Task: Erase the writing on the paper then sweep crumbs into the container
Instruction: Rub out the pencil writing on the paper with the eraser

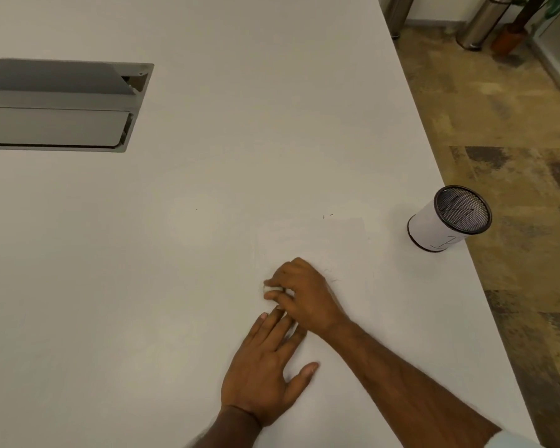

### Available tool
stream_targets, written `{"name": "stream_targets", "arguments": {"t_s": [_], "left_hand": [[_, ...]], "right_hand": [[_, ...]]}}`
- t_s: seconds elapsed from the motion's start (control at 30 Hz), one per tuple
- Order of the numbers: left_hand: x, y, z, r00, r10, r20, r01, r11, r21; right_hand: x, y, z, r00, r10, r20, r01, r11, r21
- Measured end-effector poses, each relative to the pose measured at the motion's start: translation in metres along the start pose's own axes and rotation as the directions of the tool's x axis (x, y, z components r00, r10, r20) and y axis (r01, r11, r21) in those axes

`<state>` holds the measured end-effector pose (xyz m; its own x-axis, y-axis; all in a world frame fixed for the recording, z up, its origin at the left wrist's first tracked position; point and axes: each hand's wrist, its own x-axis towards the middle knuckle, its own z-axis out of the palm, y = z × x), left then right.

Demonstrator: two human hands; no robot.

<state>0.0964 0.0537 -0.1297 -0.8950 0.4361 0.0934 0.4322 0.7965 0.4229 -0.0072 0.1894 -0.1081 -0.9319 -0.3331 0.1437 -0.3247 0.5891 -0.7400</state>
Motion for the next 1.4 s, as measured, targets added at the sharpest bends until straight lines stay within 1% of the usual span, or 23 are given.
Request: {"name": "stream_targets", "arguments": {"t_s": [0.07, 0.13, 0.2, 0.23, 0.27, 0.33, 0.37, 0.4, 0.47, 0.57, 0.63, 0.73, 0.77, 0.83, 0.87, 0.9, 0.93, 1.0, 1.07, 1.17, 1.27, 1.33, 1.4], "left_hand": [[0.000, -0.001, 0.001, 1.000, 0.002, 0.008, -0.002, 1.000, 0.003], [0.000, -0.001, 0.001, 1.000, -0.002, 0.015, 0.002, 1.000, 0.016], [0.000, 0.000, 0.001, 1.000, -0.005, 0.013, 0.005, 1.000, 0.020], [0.000, -0.001, 0.001, 1.000, -0.003, 0.008, 0.003, 1.000, 0.020], [0.000, 0.000, 0.001, 1.000, 0.000, 0.001, 0.000, 1.000, 0.022], [0.000, 0.000, 0.001, 1.000, -0.002, -0.010, 0.002, 1.000, 0.018], [0.000, 0.000, 0.000, 1.000, -0.009, -0.011, 0.009, 1.000, 0.012], [0.001, 0.000, 0.000, 1.000, -0.013, -0.010, 0.013, 1.000, 0.011], [0.000, 0.001, -0.001, 1.000, -0.013, -0.005, 0.013, 1.000, 0.014], [0.000, 0.001, -0.001, 1.000, -0.011, 0.014, 0.011, 1.000, 0.008], [0.000, 0.001, -0.001, 1.000, -0.020, 0.020, 0.019, 1.000, 0.017], [0.001, 0.002, -0.001, 1.000, -0.024, 0.019, 0.023, 0.999, 0.031], [0.001, 0.001, -0.001, 1.000, -0.018, 0.015, 0.017, 0.999, 0.030], [0.001, 0.001, 0.000, 1.000, -0.005, -0.007, 0.005, 1.000, 0.014], [0.001, 0.001, 0.000, 1.000, -0.004, -0.016, 0.004, 1.000, 0.012], [0.000, 0.001, 0.001, 1.000, -0.010, -0.021, 0.010, 1.000, 0.015], [0.000, 0.000, 0.001, 1.000, -0.017, -0.022, 0.017, 1.000, 0.021], [0.000, 0.001, 0.000, 1.000, -0.018, -0.015, 0.019, 1.000, 0.024], [0.001, 0.001, -0.001, 1.000, -0.014, -0.004, 0.014, 1.000, 0.018], [0.001, 0.001, -0.001, 1.000, -0.021, 0.012, 0.021, 0.999, 0.027], [0.001, 0.002, -0.001, 0.999, -0.040, 0.025, 0.038, 0.998, 0.052], [0.001, 0.003, -0.003, 0.999, -0.041, 0.025, 0.040, 0.998, 0.048], [0.001, 0.002, -0.003, 0.999, -0.031, 0.013, 0.030, 0.999, 0.032]], "right_hand": [[0.013, 0.005, -0.002, 0.998, -0.001, -0.056, -0.002, 0.999, -0.039], [0.026, 0.006, -0.002, 0.993, 0.039, -0.110, -0.046, 0.997, -0.059], [0.034, 0.004, -0.002, 0.980, 0.082, -0.180, -0.093, 0.994, -0.053], [0.033, 0.003, -0.002, 0.976, 0.102, -0.191, -0.109, 0.994, -0.028], [0.029, 0.001, -0.002, 0.978, 0.124, -0.166, -0.123, 0.992, 0.020], [0.012, -0.003, 0.000, 0.991, 0.135, -0.019, -0.132, 0.986, 0.100], [0.004, -0.007, 0.002, 0.994, 0.097, 0.049, -0.102, 0.990, 0.096], [-0.002, -0.009, 0.005, 0.996, 0.054, 0.073, -0.059, 0.996, 0.063], [0.003, -0.008, 0.007, 0.999, 0.029, 0.023, -0.029, 1.000, 0.005], [0.034, -0.001, 0.006, 0.993, 0.049, -0.110, -0.055, 0.997, -0.052], [0.054, 0.004, 0.002, 0.982, 0.100, -0.158, -0.109, 0.993, -0.051], [0.062, 0.004, -0.006, 0.964, 0.175, -0.202, -0.177, 0.984, 0.007], [0.058, 0.001, -0.009, 0.967, 0.185, -0.172, -0.178, 0.983, 0.053], [0.039, -0.007, -0.011, 0.984, 0.176, -0.020, -0.172, 0.978, 0.121], [0.026, -0.010, -0.010, 0.987, 0.145, 0.067, -0.153, 0.981, 0.121], [0.014, -0.011, -0.007, 0.988, 0.099, 0.118, -0.110, 0.990, 0.092], [0.006, -0.010, -0.004, 0.991, 0.063, 0.122, -0.070, 0.996, 0.056], [0.008, -0.005, -0.002, 0.997, 0.055, 0.049, -0.055, 0.998, 0.010], [0.028, 0.003, 0.000, 0.998, 0.053, -0.037, -0.054, 0.998, -0.036], [0.062, 0.010, -0.001, 0.987, 0.077, -0.140, -0.087, 0.994, -0.068], [0.083, 0.012, -0.008, 0.973, 0.139, -0.181, -0.149, 0.988, -0.040], [0.079, 0.006, -0.015, 0.964, 0.181, -0.196, -0.183, 0.983, 0.009], [0.061, -0.001, -0.019, 0.973, 0.177, -0.147, -0.169, 0.983, 0.068]]}}
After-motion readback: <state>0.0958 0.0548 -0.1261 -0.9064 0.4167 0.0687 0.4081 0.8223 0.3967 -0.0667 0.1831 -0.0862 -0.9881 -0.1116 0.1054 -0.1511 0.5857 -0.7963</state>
